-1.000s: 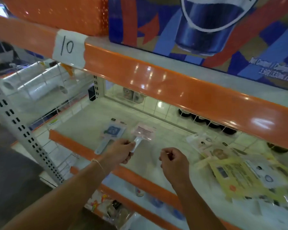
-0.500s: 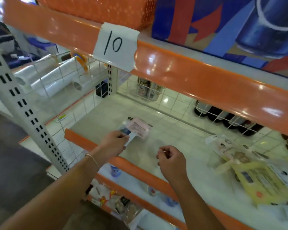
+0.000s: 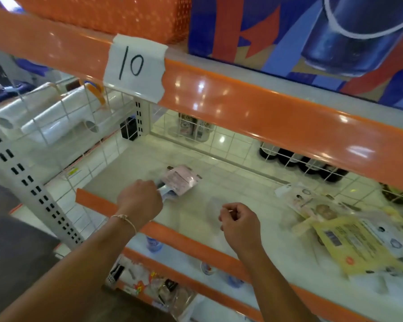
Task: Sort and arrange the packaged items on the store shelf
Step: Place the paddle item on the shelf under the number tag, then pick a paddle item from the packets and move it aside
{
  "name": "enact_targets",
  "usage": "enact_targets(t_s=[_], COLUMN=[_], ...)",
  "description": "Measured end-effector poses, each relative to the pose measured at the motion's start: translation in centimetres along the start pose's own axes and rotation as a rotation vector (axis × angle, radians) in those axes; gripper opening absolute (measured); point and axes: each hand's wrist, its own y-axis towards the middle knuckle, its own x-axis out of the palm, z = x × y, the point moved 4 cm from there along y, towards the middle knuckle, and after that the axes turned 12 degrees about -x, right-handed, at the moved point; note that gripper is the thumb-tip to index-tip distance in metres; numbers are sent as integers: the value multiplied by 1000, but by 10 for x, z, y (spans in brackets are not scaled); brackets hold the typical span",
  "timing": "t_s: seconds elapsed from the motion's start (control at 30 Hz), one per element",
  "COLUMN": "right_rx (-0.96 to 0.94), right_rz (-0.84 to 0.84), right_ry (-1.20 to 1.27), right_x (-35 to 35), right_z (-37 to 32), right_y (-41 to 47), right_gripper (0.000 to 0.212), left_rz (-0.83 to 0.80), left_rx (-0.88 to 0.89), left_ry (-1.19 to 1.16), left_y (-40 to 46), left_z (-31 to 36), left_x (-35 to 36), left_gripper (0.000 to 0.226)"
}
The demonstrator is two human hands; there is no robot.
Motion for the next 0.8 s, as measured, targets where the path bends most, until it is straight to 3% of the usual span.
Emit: enact_targets(t_s=[0.17,0.47,0.8], right_rx=[35,62,77], right_rz=[39,154,207], right_ry=[14,-1,-35], right_x=[-33,-114,-186], right_z=[12,40,76], right_y=[3,1,-7], right_gripper=[10,12,8], left_rz=[71,59,-58], left_rx=[-7,473,641], left_ry=[64,-165,-197], left_y=[-12,-75,-136], left_z=[36,176,279], left_x=[-6,0,30], left_gripper=[30,30,28])
